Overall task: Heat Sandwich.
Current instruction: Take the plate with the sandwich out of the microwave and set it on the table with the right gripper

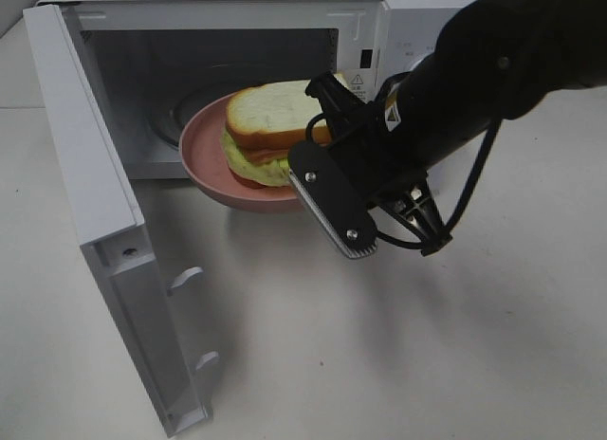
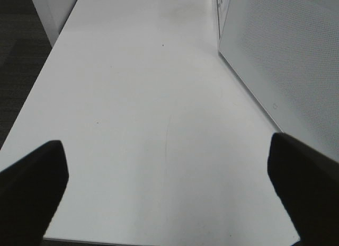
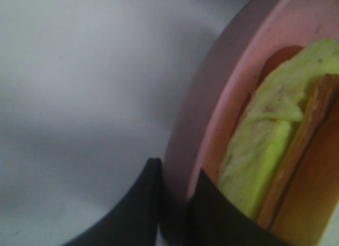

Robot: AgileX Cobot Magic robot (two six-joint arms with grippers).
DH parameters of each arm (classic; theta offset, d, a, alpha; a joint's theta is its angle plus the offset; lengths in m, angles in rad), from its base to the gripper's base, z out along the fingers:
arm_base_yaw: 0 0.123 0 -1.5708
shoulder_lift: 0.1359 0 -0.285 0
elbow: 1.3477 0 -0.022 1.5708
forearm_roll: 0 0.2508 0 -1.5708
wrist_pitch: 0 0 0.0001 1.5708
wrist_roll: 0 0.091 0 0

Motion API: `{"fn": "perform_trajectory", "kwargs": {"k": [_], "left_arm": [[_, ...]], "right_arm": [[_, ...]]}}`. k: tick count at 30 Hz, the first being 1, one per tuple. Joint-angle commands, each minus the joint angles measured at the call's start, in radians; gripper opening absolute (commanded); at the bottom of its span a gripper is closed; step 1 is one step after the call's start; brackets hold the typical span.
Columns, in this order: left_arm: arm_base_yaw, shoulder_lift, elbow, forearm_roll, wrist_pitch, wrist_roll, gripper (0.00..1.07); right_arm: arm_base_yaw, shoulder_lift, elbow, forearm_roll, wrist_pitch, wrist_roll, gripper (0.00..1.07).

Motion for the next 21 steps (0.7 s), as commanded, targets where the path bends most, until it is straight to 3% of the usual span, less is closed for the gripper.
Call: {"fn": "perform_trajectory", "kwargs": {"k": [1, 21], "left_arm": [[-0.004, -0.016, 0.000, -0.003, -0.012, 0.000, 0.98], [-0.004, -0.016, 0.000, -0.003, -0.012, 0.000, 0.98]], "right_arm": [[0.001, -0.056, 0.042, -0.015, -0.038, -0.013, 0.00], [0.001, -0.293, 0.262, -0.019, -0.038, 0.022, 0.00]]}}
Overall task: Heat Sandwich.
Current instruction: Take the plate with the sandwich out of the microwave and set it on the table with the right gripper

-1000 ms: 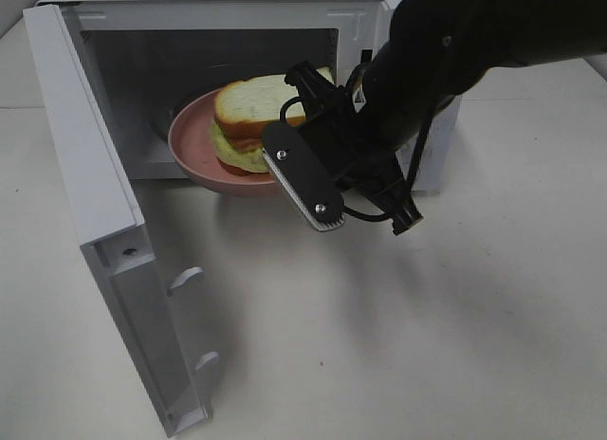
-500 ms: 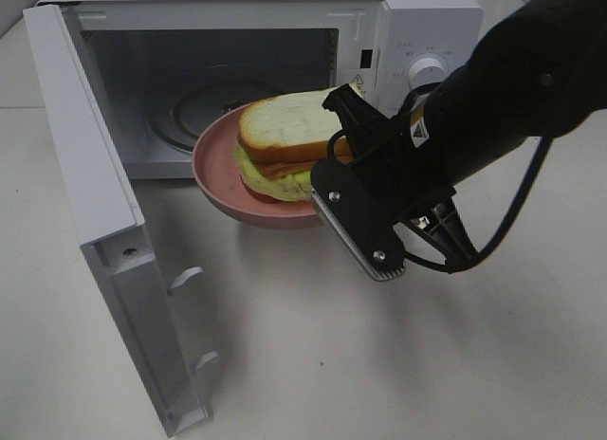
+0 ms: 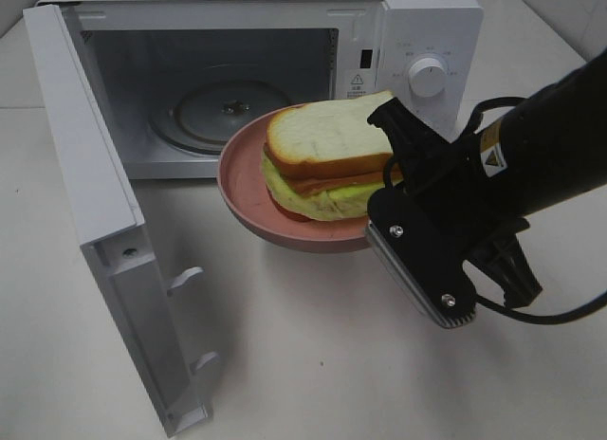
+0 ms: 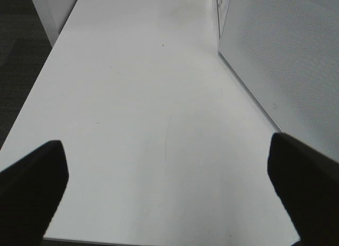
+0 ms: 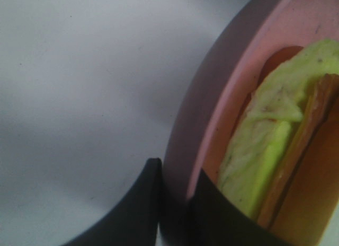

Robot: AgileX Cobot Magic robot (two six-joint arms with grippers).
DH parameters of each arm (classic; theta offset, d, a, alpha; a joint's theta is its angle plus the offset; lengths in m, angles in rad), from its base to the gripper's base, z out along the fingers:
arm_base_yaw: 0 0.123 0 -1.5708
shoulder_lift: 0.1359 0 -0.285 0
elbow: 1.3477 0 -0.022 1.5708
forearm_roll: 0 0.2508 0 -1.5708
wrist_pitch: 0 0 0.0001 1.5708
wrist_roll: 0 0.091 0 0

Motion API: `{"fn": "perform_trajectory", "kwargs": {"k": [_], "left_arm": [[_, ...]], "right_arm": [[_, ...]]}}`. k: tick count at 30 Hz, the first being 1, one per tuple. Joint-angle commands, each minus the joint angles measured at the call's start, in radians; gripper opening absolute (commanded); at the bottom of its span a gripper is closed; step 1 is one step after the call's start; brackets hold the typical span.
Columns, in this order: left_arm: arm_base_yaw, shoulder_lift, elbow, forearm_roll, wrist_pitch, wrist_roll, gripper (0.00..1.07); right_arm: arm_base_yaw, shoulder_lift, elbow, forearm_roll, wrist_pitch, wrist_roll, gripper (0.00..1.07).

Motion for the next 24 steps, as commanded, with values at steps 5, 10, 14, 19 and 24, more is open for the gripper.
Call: {"fn": "perform_trajectory", "kwargs": {"k": [5, 10, 14, 19, 24], "left_arm": [[-0.004, -0.016, 0.000, -0.003, -0.012, 0.000, 0.98], [-0.004, -0.016, 0.000, -0.003, -0.012, 0.000, 0.98], [-0.004, -0.016, 0.000, -0.003, -0.012, 0.000, 0.98], [-0.004, -0.016, 0.000, -0.003, -0.012, 0.000, 0.98], [-0.004, -0.016, 0.000, -0.003, -0.012, 0.000, 0.98]], "right_arm": [[0.001, -0.110, 0.065, -0.005, -0.032, 0.034, 0.00], [0.001, -0.174, 0.104, -0.006, -0.023, 0.049, 0.00], [0.001, -0.215, 0.137, -0.030, -0.015, 0.088, 0.00], [0.001, -0.278, 0.178, -0.053, 0.002, 0.132, 0.00], [0.001, -0.325, 0.210, -0.057, 0.026, 0.167, 0.00]]}}
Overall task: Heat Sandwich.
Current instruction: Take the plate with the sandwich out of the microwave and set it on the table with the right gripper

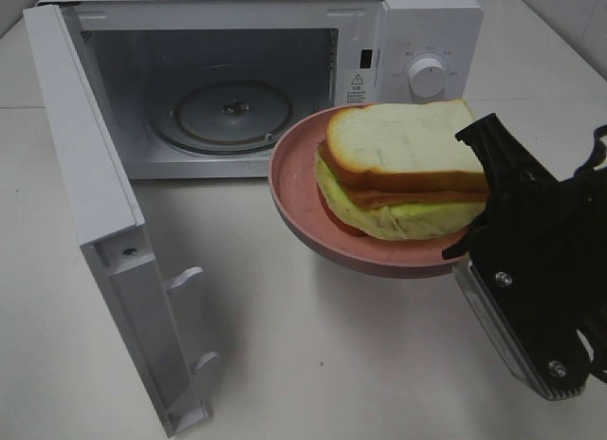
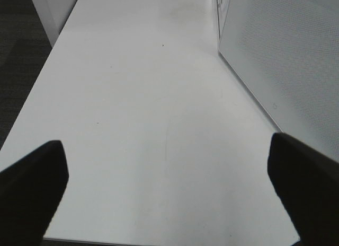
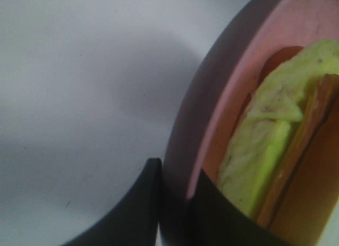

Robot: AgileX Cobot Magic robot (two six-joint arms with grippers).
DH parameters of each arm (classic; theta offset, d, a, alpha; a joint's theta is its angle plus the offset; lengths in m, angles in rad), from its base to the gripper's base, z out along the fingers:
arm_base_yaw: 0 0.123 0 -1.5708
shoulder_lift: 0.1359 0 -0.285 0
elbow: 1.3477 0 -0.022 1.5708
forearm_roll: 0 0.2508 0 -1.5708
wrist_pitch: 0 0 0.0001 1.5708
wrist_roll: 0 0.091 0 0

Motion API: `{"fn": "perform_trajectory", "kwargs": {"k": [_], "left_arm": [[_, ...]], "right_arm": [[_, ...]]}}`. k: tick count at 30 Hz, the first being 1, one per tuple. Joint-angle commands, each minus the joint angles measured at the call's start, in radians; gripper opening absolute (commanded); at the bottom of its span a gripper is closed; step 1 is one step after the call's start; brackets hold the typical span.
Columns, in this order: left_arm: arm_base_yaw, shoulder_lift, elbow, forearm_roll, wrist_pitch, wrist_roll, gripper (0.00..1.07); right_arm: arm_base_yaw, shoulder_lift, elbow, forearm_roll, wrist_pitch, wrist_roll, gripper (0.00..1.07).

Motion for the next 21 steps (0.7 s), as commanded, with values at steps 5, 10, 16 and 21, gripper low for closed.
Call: {"fn": "perform_trajectory", "kwargs": {"k": [5, 10, 16, 21], "left_arm": [[-0.004, -0.016, 0.000, -0.003, -0.012, 0.000, 0.98], [-0.004, -0.016, 0.000, -0.003, -0.012, 0.000, 0.98], [-0.004, -0.016, 0.000, -0.003, -0.012, 0.000, 0.98], [-0.004, -0.016, 0.000, -0.003, -0.012, 0.000, 0.98]], "right_arm": [[0.001, -0.059, 0.034, -0.064, 0.017, 0.104, 0.00], [0.001, -0.064, 0.048, -0.163, 0.031, 0.257, 0.00], [0.001, -0.064, 0.054, -0.264, 0.054, 0.416, 0.00], [0.001, -0.064, 0.054, -0.374, 0.095, 0.567, 0.00]]}}
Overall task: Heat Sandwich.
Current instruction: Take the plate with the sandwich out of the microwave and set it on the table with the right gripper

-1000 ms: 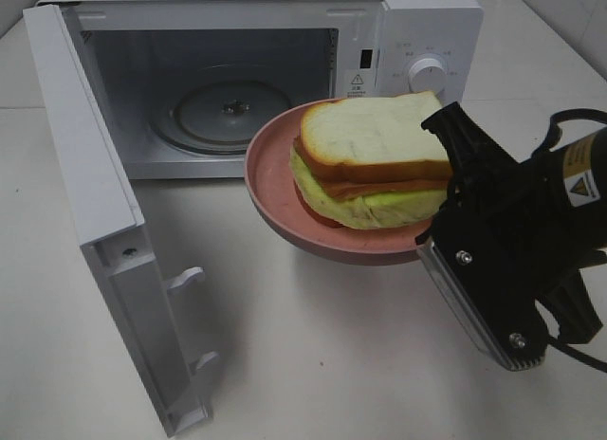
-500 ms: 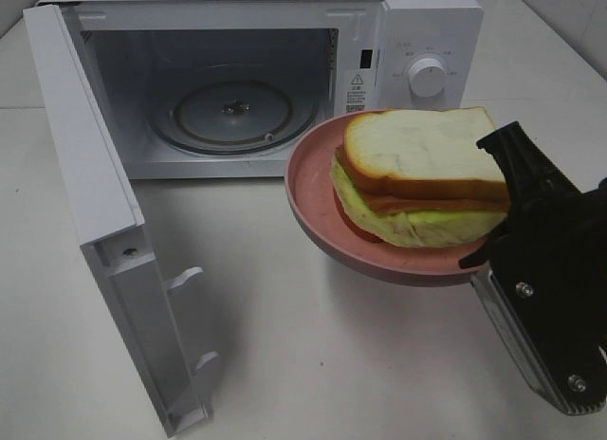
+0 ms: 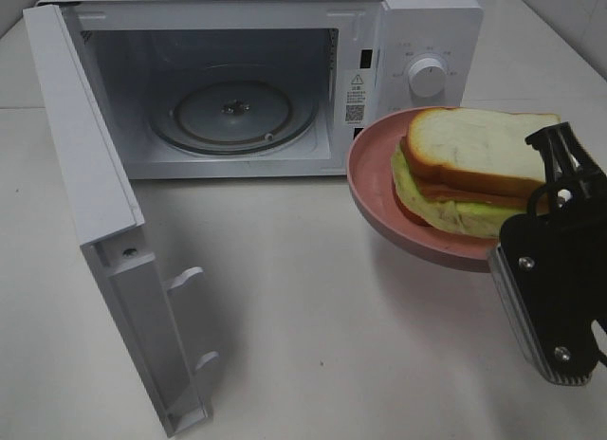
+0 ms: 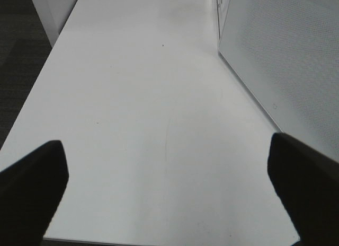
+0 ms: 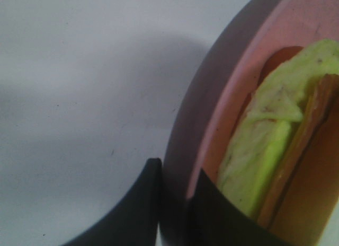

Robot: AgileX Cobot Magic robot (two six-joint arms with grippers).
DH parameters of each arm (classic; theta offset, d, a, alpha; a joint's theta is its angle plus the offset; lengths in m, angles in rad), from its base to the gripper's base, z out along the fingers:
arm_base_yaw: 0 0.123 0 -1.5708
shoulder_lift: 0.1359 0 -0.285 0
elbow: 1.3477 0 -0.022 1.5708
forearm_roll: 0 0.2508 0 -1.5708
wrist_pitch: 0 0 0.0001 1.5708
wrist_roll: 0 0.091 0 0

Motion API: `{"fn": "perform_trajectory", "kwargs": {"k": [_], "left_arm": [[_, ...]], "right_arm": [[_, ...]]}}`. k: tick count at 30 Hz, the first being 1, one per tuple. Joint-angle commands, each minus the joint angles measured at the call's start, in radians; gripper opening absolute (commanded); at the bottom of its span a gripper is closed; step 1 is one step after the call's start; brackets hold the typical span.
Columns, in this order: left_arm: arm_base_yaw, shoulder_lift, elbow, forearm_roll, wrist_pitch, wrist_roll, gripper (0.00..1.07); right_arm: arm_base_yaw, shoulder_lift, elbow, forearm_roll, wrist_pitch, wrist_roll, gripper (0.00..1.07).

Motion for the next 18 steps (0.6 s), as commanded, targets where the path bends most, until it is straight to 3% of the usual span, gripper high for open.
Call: {"fn": "perform_trajectory", "kwargs": {"k": [1, 18], "left_arm": [[-0.004, -0.016, 0.000, -0.003, -0.012, 0.000, 0.98], [-0.004, -0.016, 0.000, -0.003, -0.012, 0.000, 0.98]], "right_arm": [[0.001, -0.015, -0.003, -0.079, 0.017, 0.096, 0.00], [0.001, -0.015, -0.003, -0.193, 0.170, 0.466, 0.00]]}}
